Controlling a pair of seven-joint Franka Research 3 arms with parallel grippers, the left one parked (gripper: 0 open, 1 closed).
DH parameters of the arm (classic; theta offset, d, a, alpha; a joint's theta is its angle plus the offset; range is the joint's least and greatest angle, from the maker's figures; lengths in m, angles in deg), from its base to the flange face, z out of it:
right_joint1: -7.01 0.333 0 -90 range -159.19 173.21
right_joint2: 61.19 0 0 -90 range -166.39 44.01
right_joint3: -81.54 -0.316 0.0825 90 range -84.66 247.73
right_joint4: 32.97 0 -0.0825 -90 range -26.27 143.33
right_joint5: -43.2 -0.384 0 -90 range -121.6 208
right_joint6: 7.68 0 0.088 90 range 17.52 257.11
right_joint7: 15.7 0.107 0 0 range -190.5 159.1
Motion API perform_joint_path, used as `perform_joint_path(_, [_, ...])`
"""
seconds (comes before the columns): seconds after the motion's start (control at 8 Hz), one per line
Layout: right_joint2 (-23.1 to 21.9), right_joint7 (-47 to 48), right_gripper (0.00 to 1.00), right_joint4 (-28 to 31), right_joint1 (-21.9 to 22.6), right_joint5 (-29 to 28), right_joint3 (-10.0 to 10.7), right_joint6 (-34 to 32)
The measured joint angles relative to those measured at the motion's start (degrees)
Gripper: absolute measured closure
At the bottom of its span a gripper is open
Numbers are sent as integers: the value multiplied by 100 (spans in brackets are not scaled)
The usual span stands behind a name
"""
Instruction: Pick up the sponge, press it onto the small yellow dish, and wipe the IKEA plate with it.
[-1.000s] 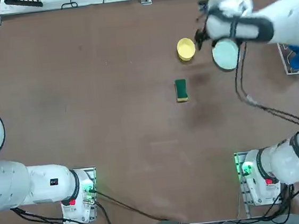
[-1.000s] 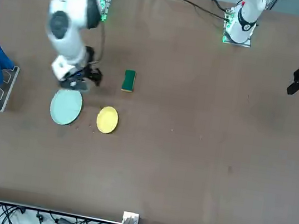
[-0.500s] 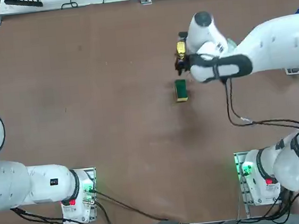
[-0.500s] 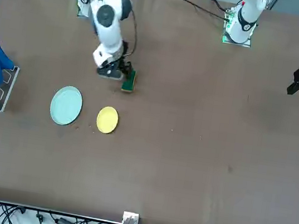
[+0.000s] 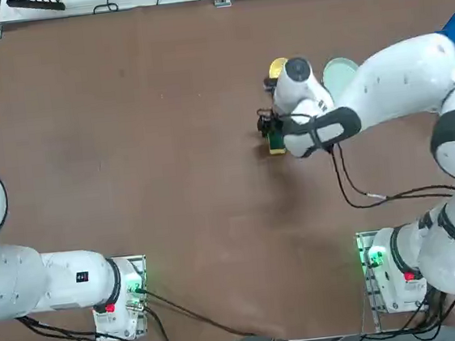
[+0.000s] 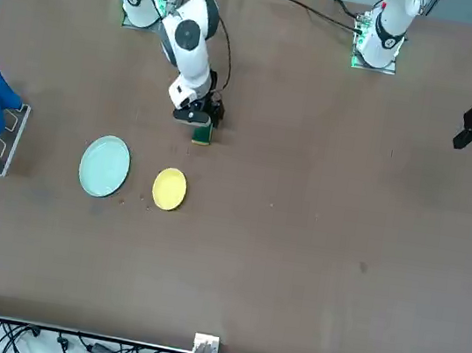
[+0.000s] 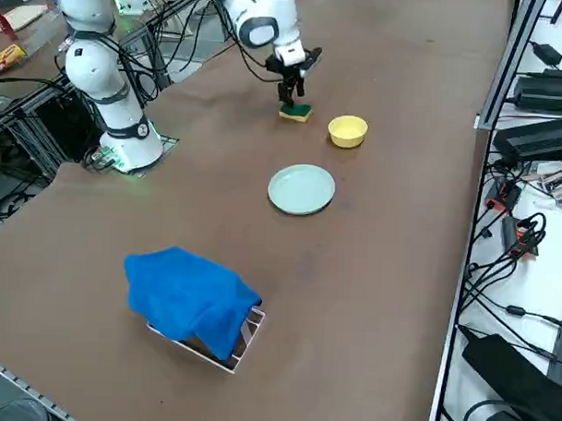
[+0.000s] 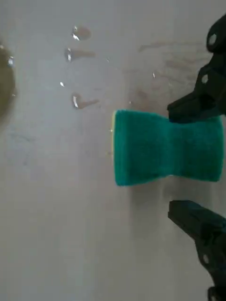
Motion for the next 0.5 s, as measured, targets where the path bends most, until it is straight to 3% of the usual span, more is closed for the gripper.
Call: perform_joint_path(0.5, [49,1,0,154,5,0,40,25])
